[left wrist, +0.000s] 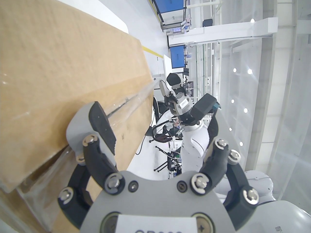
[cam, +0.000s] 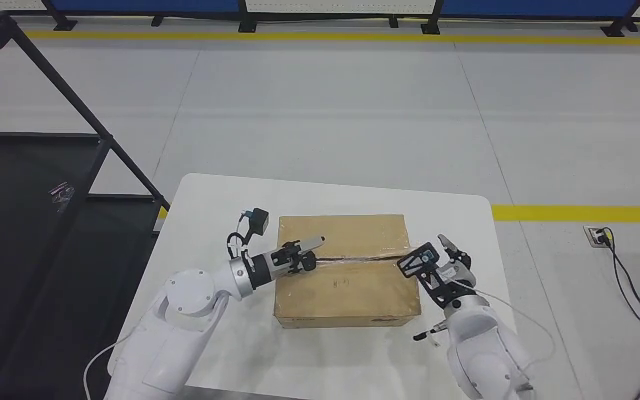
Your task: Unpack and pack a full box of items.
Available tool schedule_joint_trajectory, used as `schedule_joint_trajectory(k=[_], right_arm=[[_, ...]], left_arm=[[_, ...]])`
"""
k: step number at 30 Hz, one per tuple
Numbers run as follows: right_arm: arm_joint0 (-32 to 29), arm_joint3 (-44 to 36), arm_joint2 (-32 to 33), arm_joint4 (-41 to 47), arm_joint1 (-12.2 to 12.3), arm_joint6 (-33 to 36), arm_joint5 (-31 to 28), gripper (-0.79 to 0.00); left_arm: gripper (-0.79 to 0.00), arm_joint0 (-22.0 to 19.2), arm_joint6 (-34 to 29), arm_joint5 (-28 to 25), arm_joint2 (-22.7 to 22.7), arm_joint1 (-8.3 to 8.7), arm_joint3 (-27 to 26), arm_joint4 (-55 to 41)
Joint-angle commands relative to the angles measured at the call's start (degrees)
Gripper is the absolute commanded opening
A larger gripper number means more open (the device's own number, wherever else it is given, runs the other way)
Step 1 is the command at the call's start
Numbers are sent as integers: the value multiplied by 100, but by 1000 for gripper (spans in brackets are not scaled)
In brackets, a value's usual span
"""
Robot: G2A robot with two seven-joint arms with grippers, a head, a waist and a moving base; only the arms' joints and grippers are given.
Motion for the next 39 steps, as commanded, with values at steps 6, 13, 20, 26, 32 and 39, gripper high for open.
schedule_joint_trajectory(k=[6,13,20,26,32,39], right_arm=[[-17,51,160,133,-32,-6,342,-529],[-207,-33,382,477,-61,-491,796,-505],[-330,-32,558,917,-80,-807,830,-477],[-246,91,715,1639,-70,-1035,175,-265],[-298,269,1088,2562,-20,-1922,-714,0],[-549,332,1324,2665,57,-2991,-1423,0]], left_arm=[[0,8,-6,2,-15,0,-4,1],[0,9,-6,7,-17,-4,-7,5],[0,17,-2,-5,-23,-6,-10,13],[0,52,0,-16,-41,-4,-82,7],[0,74,39,-6,-103,3,-269,-13],[0,-102,299,162,171,-60,-299,254]])
